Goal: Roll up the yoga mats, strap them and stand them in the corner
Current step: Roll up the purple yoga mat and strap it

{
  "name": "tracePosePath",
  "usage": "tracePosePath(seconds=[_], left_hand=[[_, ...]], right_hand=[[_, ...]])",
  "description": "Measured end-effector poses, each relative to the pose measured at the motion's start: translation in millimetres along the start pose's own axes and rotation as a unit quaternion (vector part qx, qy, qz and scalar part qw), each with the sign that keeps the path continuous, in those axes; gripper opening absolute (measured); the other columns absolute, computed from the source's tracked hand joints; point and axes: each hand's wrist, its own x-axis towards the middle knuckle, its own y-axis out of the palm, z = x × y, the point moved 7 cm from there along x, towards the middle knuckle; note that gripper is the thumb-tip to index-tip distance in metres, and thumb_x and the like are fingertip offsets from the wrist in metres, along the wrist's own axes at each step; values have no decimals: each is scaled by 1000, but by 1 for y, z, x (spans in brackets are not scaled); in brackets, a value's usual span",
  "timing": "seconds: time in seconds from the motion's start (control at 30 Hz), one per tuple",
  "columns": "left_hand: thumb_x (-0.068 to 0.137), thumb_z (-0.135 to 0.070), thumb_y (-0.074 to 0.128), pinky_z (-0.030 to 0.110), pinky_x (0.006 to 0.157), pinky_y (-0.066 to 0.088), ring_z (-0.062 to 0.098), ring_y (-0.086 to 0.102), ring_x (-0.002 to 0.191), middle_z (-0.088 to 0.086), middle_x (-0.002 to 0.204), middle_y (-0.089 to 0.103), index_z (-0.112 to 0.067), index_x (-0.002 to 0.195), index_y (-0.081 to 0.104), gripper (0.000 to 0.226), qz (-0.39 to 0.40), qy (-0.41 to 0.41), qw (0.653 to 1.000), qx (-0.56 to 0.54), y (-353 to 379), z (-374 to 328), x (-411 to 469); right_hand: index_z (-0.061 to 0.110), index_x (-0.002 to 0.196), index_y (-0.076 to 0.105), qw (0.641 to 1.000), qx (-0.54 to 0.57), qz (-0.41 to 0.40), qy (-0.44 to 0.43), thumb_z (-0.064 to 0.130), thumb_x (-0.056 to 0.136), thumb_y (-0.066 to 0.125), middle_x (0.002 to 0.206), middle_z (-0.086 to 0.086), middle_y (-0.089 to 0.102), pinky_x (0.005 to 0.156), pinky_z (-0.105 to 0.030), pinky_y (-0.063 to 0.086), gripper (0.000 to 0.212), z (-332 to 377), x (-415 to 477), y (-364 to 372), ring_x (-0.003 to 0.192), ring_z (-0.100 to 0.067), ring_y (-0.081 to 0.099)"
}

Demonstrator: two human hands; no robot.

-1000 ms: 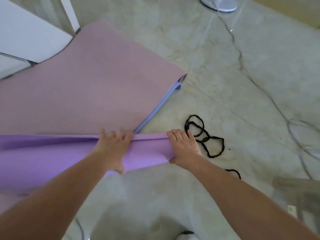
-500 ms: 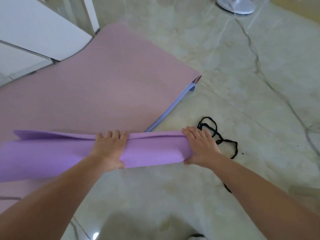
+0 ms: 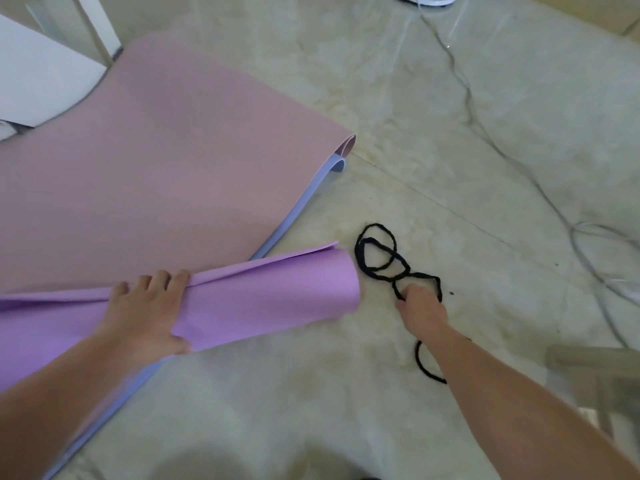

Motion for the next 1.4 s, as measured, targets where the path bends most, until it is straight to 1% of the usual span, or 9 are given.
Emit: tracePosePath(seconds=[0.17, 0.33, 0.67, 0.8, 0.93, 1.03, 1.13, 1.27, 1.4], left_hand=[[59, -70, 76, 45, 103, 35, 26, 44, 127, 2, 138, 43, -19, 154, 23, 120, 0, 6, 1000, -5, 2, 2, 1], [64, -69, 74, 42, 104, 36, 24, 44, 128, -1, 139, 41, -21, 151, 21, 112, -20, -6, 999, -25, -7, 8, -6], [52, -46, 93, 38, 103, 36, 34, 47, 126, 11, 143, 44, -8, 150, 31, 123, -122, -111, 936, -312, -95, 131, -87], [48, -53, 83, 28, 78, 45, 17, 59, 102, -4, 127, 55, -24, 140, 40, 105, -187, -127, 861, -455, -155, 188, -154], [42, -62, 79, 12, 86, 43, -11, 54, 111, -35, 123, 53, -46, 130, 44, 97, -363, -59, 765, -528, -248, 221, -227], [48, -53, 81, 14, 96, 38, -12, 44, 121, -47, 126, 37, -73, 126, 27, 98, -482, -76, 709, -510, -292, 247, -284], [62, -35, 76, 13, 96, 41, -8, 48, 118, -46, 125, 39, -71, 125, 30, 86, -552, -113, 675, -476, -290, 281, -331], [55, -58, 75, 6, 88, 38, -21, 46, 109, -30, 127, 39, -49, 141, 29, 99, -542, -193, 649, -497, -253, 330, -372], [54, -52, 87, 12, 92, 38, -15, 46, 115, -28, 135, 39, -42, 151, 21, 118, -521, -219, 619, -546, -226, 362, -396]], right_hand=[[15, 77, 50, 963, 267, -30, 30, 19, 92, 57, 69, -1, 53, 55, -31, 31, 17, 28, -10, -13, 64, -20, 48], [16, 87, 56, 849, 527, 26, 23, 22, 91, 51, 79, -5, 55, 69, -32, 36, 9, 101, -35, -15, 77, -22, 46], [15, 102, 51, 814, 483, -172, -272, 23, 106, 36, 75, 5, 53, 64, -34, 36, 18, 298, -166, -235, 68, -17, 48], [19, 114, 59, 772, 416, -215, -431, 30, 101, 31, 97, -1, 70, 79, -41, 47, 33, 404, -264, -290, 88, -31, 60], [7, 96, 66, 706, 342, -300, -543, 21, 95, 34, 80, -7, 69, 73, -46, 53, 34, 487, -372, -311, 77, -25, 56], [11, 95, 69, 652, 310, -315, -616, 19, 93, 38, 79, -1, 70, 74, -35, 51, 32, 528, -444, -307, 76, -12, 48], [12, 99, 70, 630, 268, -270, -677, 23, 94, 35, 85, 0, 72, 78, -40, 52, 37, 563, -497, -294, 76, -19, 60], [13, 105, 68, 615, 199, -108, -756, 28, 99, 33, 97, -2, 70, 85, -41, 48, 38, 608, -552, -287, 88, -21, 60], [16, 95, 66, 631, 410, 110, -650, 17, 104, 44, 74, 3, 60, 63, -27, 46, 24, 644, -574, -329, 64, -14, 54]])
